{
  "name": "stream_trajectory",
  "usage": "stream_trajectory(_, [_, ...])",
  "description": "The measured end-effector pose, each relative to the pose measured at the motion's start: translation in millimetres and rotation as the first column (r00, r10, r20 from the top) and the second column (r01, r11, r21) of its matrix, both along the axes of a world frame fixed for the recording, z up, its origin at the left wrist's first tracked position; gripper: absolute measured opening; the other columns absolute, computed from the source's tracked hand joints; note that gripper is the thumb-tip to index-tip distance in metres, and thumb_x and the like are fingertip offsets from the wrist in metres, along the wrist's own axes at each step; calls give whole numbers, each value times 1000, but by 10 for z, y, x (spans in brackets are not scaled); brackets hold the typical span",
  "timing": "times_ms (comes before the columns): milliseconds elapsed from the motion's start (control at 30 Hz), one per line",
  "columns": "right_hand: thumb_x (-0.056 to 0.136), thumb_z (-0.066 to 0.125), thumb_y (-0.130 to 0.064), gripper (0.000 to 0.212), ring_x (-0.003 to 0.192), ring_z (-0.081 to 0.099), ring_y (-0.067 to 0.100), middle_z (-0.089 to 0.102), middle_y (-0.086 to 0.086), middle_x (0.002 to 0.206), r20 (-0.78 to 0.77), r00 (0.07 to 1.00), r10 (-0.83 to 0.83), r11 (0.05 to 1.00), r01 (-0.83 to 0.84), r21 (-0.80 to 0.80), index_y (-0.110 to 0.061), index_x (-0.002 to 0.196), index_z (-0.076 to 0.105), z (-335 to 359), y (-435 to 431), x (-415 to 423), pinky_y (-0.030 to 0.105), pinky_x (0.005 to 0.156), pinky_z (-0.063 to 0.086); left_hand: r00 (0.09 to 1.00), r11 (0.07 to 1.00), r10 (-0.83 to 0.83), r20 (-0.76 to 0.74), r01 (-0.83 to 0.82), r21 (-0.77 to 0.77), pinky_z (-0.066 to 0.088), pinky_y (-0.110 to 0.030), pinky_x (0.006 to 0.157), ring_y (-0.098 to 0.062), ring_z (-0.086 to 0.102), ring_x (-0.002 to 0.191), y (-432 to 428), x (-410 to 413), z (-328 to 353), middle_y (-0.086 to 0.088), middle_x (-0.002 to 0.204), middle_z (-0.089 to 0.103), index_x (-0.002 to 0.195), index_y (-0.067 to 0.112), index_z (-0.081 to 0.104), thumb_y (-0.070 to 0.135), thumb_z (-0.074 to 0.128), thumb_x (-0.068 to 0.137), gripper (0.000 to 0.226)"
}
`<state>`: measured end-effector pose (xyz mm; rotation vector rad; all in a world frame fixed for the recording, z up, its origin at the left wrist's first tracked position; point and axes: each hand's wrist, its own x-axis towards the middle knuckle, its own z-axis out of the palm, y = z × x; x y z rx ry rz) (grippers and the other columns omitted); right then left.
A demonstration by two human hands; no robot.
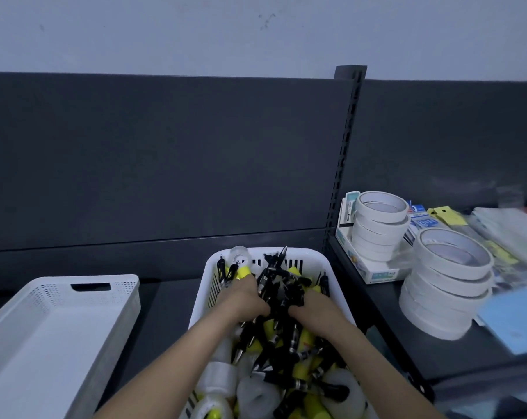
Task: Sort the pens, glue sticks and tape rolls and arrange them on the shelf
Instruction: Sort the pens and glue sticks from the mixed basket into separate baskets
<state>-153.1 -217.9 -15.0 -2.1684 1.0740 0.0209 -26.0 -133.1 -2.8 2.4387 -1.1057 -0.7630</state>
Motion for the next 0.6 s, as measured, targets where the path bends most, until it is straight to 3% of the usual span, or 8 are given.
stream_trajectory(100, [86, 53, -8, 42, 45, 26, 12, 28, 0, 54, 89, 996, -19, 989, 6, 148, -16, 59, 22, 30, -67, 39, 22, 46, 19, 991, 993, 65, -113, -75, -86, 49, -31, 67, -22, 58, 81, 50, 113, 45, -3, 83, 55, 80, 14, 46, 21, 69, 62, 30])
stream_trajectory(167, [84, 54, -5, 31, 52, 36, 15, 37, 5, 61, 126, 992, -14, 987, -6, 159, -13, 64, 32, 48, -126, 36, 24, 52, 26, 978, 982, 85, -188, -113, -148, 52, -32, 64, -23, 60, 74, 81, 188, 88, -5, 76, 59, 77, 9, 54, 16, 70, 56, 27])
stream_trajectory(233, [83, 57, -6, 13, 65, 48, 19, 48, 9, 73, 179, 984, -9, 985, -22, 170, -10, 78, 46, 100, -177, 28, 26, 58, 34, 964, 968, 93, -250, -147, -206, 44, -24, 56, -20, 55, 61, 116, 215, 115, -4, 65, 54, 64, 10, 52, 4, 68, 66, 17])
stream_trajectory(333, [87, 59, -8, 4, 85, 60, 21, 61, 8, 88, 158, 982, 101, 978, -127, 165, -10, 91, 57, 194, -186, 26, 24, 69, 43, 955, 951, 89, -284, -166, -262, 44, -27, 63, -22, 55, 65, 161, 213, 102, -7, 69, 57, 67, 10, 55, -1, 64, 71, 15])
stream_trajectory(433, [89, 61, -17, 53, 125, 48, 24, 49, 9, 136, -2, 977, 214, 972, -213, 97, -8, 137, 40, 125, -131, 67, 27, 95, 40, 957, 945, 126, -261, -196, -262, 42, -25, 62, -20, 56, 69, 246, 221, 97, -2, 68, 58, 67, 14, 56, 5, 67, 72, 15])
stream_trajectory(500, [89, 60, -17, 42, 115, 54, 25, 55, 11, 126, -12, 975, 222, 974, -222, 41, -5, 127, 48, 104, -97, 69, 25, 83, 42, 968, 946, 169, -188, -212, -244, 38, -25, 57, -18, 52, 65, 334, 248, 123, 0, 66, 54, 66, 15, 53, 14, 71, 72, 19])
stream_trajectory(567, [90, 57, -16, 9, 95, 58, 24, 60, 9, 98, 64, 968, 243, 969, -245, 17, -10, 97, 56, 148, -73, 47, 26, 69, 40, 972, 945, 192, -137, -221, -240, 38, -24, 58, -19, 54, 68, 422, 269, 159, -2, 71, 57, 75, 12, 57, 20, 73, 71, 19])
stream_trajectory(600, [91, 56, -15, 9, 84, 56, 21, 56, 3, 85, 121, 958, 259, 965, -261, 2, -16, 82, 52, 207, -64, 46, 25, 64, 38, 968, 937, 199, -152, -234, -258, 39, -24, 58, -19, 55, 67, 465, 260, 181, -2, 73, 59, 78, 10, 59, 21, 73, 72, 19])
